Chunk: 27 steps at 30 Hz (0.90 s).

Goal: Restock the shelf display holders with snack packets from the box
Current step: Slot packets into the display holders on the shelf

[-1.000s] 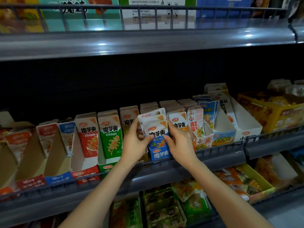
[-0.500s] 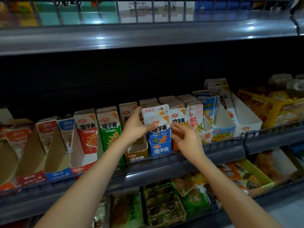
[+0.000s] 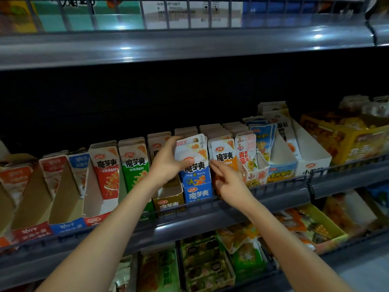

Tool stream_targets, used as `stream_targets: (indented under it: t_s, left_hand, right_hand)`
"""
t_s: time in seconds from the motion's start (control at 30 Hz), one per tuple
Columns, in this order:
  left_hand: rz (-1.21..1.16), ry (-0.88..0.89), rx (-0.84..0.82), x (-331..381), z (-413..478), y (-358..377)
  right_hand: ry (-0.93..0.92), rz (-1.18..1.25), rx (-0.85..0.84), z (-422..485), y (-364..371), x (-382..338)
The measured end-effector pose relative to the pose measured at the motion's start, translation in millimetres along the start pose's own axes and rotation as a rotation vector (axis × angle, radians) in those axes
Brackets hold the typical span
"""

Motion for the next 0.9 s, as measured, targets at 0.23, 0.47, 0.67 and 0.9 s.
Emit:
stream_targets:
  t_s: [0.23,0.47,0.67,0.9]
  left_hand:
    - [-0.086,-0.017,-0.023,6,3,-9]
    - [-0.079,-0.030,0.016,-2,5,-13]
    - [-0.029,0.019,0.105,-3,-3,-19]
    - [0.104,0.053,-0.045,3,-3,-9]
  right_hand:
    - [-0.001,0.165,0.141,5,-20,4]
    - [-0.003,0.307,0.261,25,-26,-14]
    - [-0.020,0.296,0.213,39,-30,-32]
    - [-0.028,0.059,0.236,40,-24,-17]
Point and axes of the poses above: each hand's wrist, its own z-axis towards the middle knuckle, its own y-axis out of the palm, x = y × z, the point moved 8 cm from there along z, towards the middle knuckle, and after that the axes turned 13 degrees about z, right-handed, at the moved point
